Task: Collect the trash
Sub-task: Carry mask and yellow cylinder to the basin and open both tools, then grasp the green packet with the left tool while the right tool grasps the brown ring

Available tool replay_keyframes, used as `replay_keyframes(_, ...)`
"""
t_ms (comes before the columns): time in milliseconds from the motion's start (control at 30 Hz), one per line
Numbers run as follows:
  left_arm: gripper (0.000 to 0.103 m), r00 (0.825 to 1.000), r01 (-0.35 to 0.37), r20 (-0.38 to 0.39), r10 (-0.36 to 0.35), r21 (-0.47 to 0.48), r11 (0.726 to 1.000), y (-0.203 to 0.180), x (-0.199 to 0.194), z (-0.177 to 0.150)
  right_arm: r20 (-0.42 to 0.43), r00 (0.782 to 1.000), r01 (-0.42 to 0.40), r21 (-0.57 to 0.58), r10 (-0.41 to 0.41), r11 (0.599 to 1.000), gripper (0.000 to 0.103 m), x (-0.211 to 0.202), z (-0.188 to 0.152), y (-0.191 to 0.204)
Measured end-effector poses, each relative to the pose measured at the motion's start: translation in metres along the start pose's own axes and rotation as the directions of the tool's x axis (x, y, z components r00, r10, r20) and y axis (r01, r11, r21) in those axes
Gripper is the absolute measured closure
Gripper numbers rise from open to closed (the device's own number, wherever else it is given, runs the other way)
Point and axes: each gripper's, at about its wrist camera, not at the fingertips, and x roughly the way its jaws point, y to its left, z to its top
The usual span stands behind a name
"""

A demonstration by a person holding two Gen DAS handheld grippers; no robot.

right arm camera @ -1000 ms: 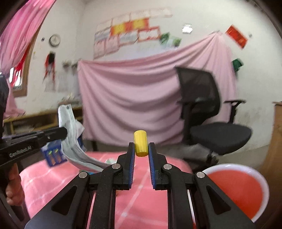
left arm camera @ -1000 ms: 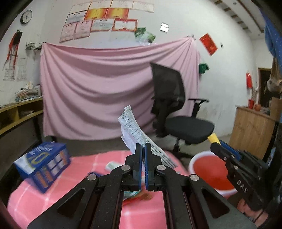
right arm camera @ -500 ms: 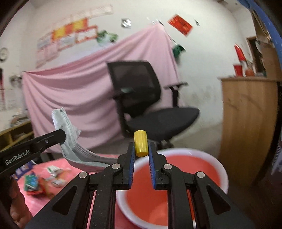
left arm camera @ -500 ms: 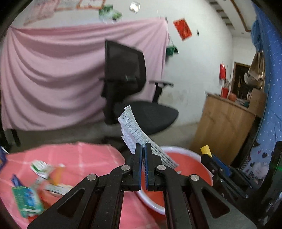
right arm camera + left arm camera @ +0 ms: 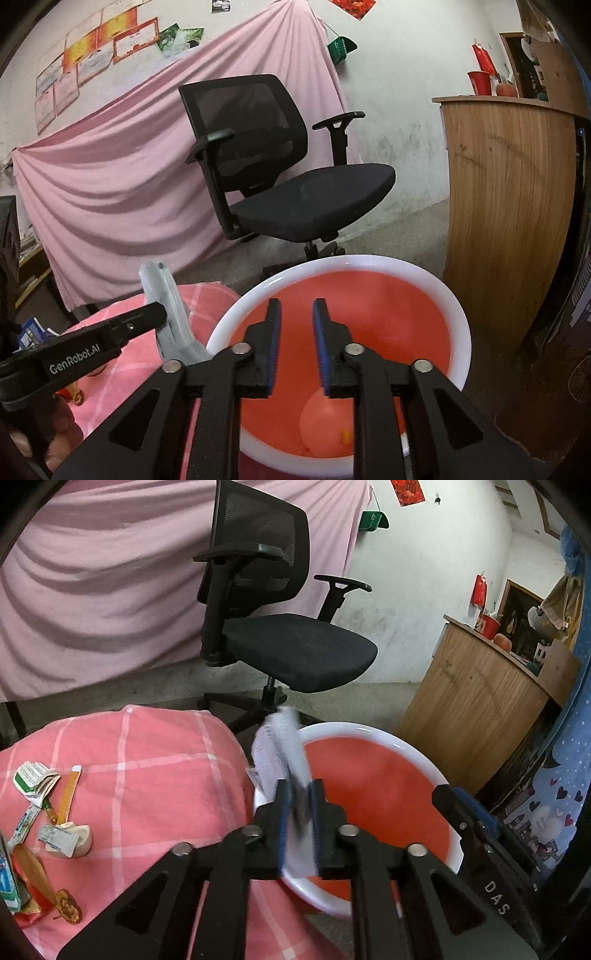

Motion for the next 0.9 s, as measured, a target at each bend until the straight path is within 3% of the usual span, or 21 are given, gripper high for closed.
replay_keyframes(67,0.072,1.0,-0.011,0.016,0.011,-0.003,1.0,0.003,-0.007,-0.005,0.008,1.0,-0.005,-0.003,0.005,1.0,0.071,-0.003,0.002,0.003)
replay_keyframes(200,0.068,0.997,-0.038,0.062,0.038,-0.005,0.999,0.015,-0.024,-0.009,0.043,0.999,-0.022,-0.016,0.022,1.0,0.068,-0.012,0.007,0.009)
replay_keyframes(300,0.053,0.989,-0.079,0.121,0.081,-0.024,0.997,0.03,-0.049,-0.01,0.091,0.995,-0.049,-0.031,0.051,0.998,0.056,-0.022,0.012,0.021)
replay_keyframes(400,0.048,0.977,-0.115,0.177,0.122,-0.052,0.992,0.044,-0.072,-0.012,0.15,0.984,-0.083,-0.065,0.092,0.994,0.051,-0.035,0.016,0.038)
replay_keyframes(533,0.035,0.951,-0.174,0.241,0.192,-0.094,0.98,0.07,-0.108,-0.017,0.216,0.967,-0.117,-0.106,0.138,0.987,0.026,-0.048,0.017,0.061)
replay_keyframes(600,0.013,0.931,-0.21,0.28,0.236,-0.119,0.97,0.084,-0.127,-0.023,0.254,0.953,-0.139,-0.127,0.167,0.982,0.022,-0.054,0.016,0.073)
replay_keyframes(700,0.002,0.887,-0.261,0.354,0.298,-0.149,0.954,0.101,-0.153,-0.035,0.295,0.931,-0.174,-0.153,0.213,0.973,0.007,-0.062,0.014,0.091)
replay_keyframes(733,0.002,0.872,-0.278,0.373,0.316,-0.154,0.948,0.106,-0.16,-0.04,0.31,0.924,-0.183,-0.16,0.225,0.97,0.0,-0.064,0.013,0.096)
replay_keyframes(900,0.002,0.806,-0.368,0.435,0.401,-0.163,0.915,0.13,-0.191,-0.063,0.368,0.875,-0.249,-0.218,0.315,0.944,0.0,-0.077,0.006,0.124)
